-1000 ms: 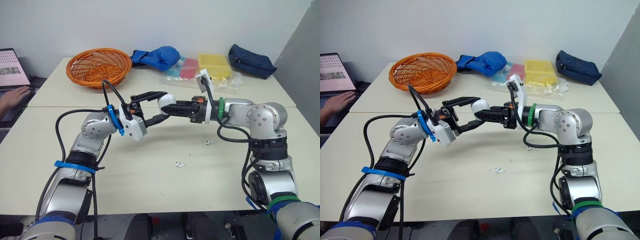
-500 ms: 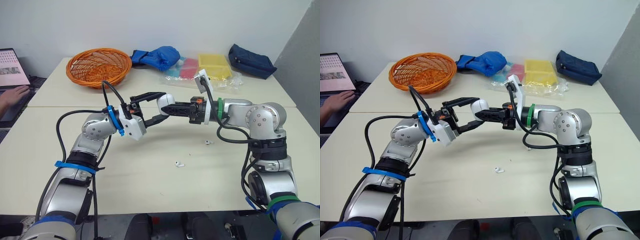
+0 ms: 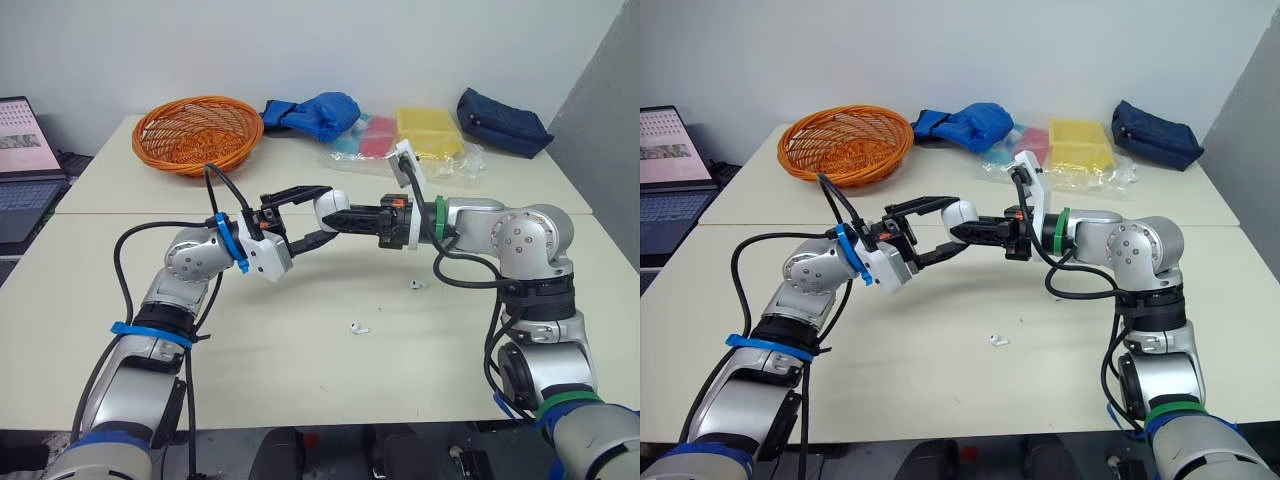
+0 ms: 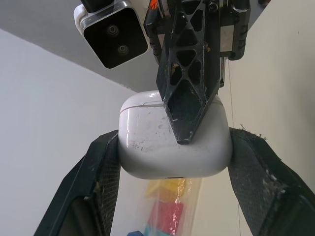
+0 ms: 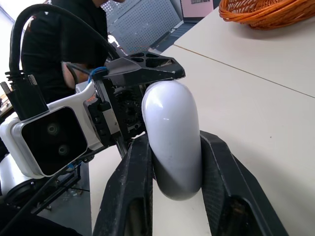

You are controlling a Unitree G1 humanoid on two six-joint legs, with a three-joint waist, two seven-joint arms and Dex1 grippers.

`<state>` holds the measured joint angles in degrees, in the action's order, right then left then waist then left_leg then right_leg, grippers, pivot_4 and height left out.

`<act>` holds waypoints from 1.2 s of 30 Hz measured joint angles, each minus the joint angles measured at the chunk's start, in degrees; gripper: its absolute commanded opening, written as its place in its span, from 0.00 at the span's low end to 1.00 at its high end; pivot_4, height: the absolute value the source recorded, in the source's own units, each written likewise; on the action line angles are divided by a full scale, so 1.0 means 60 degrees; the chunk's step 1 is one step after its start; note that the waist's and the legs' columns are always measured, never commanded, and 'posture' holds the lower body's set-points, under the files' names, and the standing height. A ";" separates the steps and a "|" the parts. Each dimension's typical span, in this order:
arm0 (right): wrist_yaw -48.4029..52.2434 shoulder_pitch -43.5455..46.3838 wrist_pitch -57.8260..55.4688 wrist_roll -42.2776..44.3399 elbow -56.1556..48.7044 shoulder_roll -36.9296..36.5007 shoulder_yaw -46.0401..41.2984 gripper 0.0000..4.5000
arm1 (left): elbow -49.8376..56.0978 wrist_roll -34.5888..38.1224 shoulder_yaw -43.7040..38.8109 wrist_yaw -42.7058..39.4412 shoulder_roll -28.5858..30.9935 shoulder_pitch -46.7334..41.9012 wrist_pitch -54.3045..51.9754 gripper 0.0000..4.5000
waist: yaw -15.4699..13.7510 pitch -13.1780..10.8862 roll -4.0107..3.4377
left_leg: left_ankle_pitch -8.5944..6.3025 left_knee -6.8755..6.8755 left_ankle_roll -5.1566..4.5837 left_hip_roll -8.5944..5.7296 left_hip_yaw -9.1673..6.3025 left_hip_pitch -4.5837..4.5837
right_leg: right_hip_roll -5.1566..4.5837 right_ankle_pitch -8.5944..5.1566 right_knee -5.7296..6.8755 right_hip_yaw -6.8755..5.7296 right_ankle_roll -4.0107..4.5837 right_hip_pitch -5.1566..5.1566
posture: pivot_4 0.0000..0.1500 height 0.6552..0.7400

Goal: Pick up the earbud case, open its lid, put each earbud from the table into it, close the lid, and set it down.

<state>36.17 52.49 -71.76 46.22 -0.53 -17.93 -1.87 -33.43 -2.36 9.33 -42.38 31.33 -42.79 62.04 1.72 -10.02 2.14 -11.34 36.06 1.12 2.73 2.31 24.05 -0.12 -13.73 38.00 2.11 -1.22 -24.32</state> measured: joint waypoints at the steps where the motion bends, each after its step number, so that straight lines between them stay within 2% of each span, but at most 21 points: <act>1: 0.0003 0.0000 0.0000 0.0000 -0.0003 -0.0004 0.0003 0.37 | -0.0001 -0.0003 0.0001 0.0007 0.0000 -0.0003 0.0014 0.62 | 0.0000 0.0000 0.0000 | 0.0000 0.0000 0.0000 0.0000 0.0000 0.0000 | 0.0000 0.0000 0.0000 0.0000 0.0000 0.0000 | 1.00 1.00; 2: 0.0003 0.0000 -0.0001 0.0001 0.0001 -0.0012 0.0000 0.42 | -0.0003 -0.0007 0.0001 0.0022 0.0001 -0.0006 0.0064 0.62 | 0.0000 0.0000 0.0000 | 0.0000 0.0000 0.0000 0.0000 -0.0001 0.0000 | 0.0000 0.0000 0.0000 0.0000 0.0000 0.0000 | 1.00 1.00; 6: -0.0024 0.0000 0.0033 -0.0043 0.0048 -0.0058 -0.0003 0.73 | -0.0004 -0.0007 0.0001 0.0041 0.0002 -0.0010 0.0177 0.62 | 0.0000 0.0000 0.0000 | 0.0000 0.0000 0.0000 0.0000 -0.0001 0.0000 | 0.0000 0.0000 0.0000 0.0000 0.0000 0.0000 | 1.00 1.00; 30: -0.0019 -0.0001 0.0134 -0.0178 0.0109 -0.0180 0.0168 0.73 | -0.0023 -0.0015 0.0001 0.0081 -0.0007 -0.0108 0.0174 0.62 | 0.0000 0.0000 0.0000 | 0.0000 0.0000 0.0000 0.0000 -0.0001 0.0000 | 0.0000 -0.0001 -0.0001 -0.0001 -0.0002 0.0000 | 1.00 1.00; 33: -0.0007 -0.0001 0.0135 -0.0179 0.0110 -0.0179 0.0168 0.61 | -0.0022 -0.0015 0.0002 0.0081 -0.0016 -0.0108 0.0167 0.62 | 0.0000 0.0000 0.0000 | 0.0000 0.0000 0.0000 0.0000 -0.0001 0.0000 | 0.0000 -0.0002 -0.0001 -0.0001 -0.0004 0.0000 | 1.00 1.00; 36: 0.0157 -0.0001 0.0133 -0.0095 0.0110 -0.0173 0.0175 0.38 | -0.0023 -0.0021 0.0004 0.0080 -0.0020 -0.0108 0.0114 0.62 | 0.0000 0.0000 0.0000 | 0.0000 0.0000 0.0000 0.0000 -0.0001 0.0000 | 0.0000 -0.0002 -0.0001 -0.0001 -0.0004 0.0000 | 1.00 1.00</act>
<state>37.12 52.49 -70.96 45.65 0.13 -18.97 -0.82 -33.56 -2.48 9.35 -41.89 31.21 -43.44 62.72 1.72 -10.02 2.14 -11.34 36.06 1.12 2.73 2.30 24.05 -0.12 -13.75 37.99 2.11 -1.24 -24.33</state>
